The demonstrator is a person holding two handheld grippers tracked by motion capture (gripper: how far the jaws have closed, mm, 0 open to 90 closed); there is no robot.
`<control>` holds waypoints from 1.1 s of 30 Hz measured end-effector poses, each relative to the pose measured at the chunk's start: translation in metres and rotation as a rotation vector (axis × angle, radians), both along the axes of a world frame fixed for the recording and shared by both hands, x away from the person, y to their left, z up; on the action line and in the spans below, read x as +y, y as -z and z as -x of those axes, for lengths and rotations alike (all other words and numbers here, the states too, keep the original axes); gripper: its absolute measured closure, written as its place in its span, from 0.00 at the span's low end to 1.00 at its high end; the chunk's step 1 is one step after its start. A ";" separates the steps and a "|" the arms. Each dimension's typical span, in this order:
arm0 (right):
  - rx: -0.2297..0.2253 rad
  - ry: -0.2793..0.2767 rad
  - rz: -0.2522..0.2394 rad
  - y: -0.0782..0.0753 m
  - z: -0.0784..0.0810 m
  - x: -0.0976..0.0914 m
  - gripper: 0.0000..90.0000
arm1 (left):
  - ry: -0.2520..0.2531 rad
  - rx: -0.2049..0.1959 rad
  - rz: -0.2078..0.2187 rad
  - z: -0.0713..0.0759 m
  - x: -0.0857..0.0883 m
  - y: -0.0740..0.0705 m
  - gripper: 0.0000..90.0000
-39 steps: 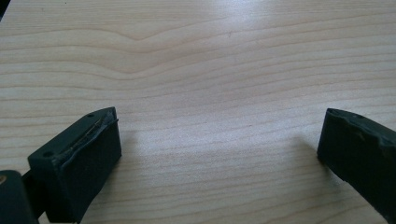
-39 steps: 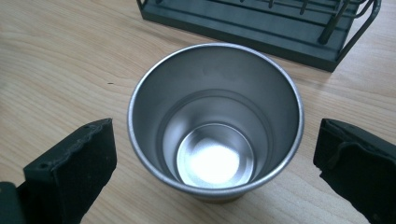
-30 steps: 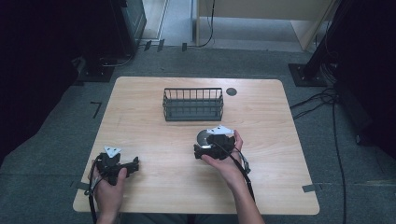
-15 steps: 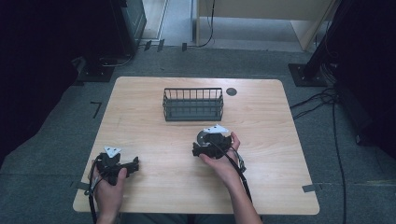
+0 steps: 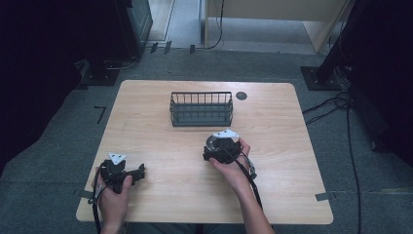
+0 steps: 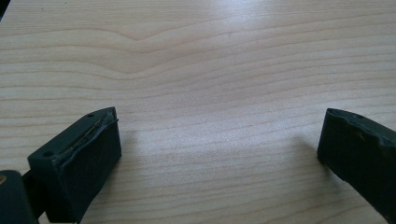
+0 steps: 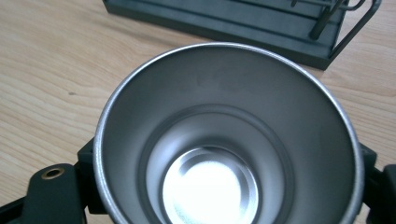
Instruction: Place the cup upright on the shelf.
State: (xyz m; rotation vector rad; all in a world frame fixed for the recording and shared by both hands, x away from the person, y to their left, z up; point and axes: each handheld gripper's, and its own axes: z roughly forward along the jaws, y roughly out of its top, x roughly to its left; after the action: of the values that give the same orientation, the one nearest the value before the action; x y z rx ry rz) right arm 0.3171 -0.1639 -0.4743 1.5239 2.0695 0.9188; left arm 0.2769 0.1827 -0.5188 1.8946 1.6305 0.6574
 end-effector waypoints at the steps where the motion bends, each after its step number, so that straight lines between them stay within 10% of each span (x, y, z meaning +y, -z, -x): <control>1: -0.001 0.000 -0.008 -0.002 0.000 -0.001 0.20 | 0.000 0.000 0.000 0.000 0.000 0.000 0.00; 33: -0.050 -0.011 -0.033 -0.056 -0.031 -0.011 0.20 | -0.001 -0.001 0.000 0.000 0.000 0.000 0.00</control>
State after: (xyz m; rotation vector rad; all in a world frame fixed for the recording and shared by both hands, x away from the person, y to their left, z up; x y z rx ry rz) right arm 0.3477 -0.1747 -0.4183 1.4917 2.0391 0.9906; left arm 0.2769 0.1826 -0.5188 1.8927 1.6307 0.6587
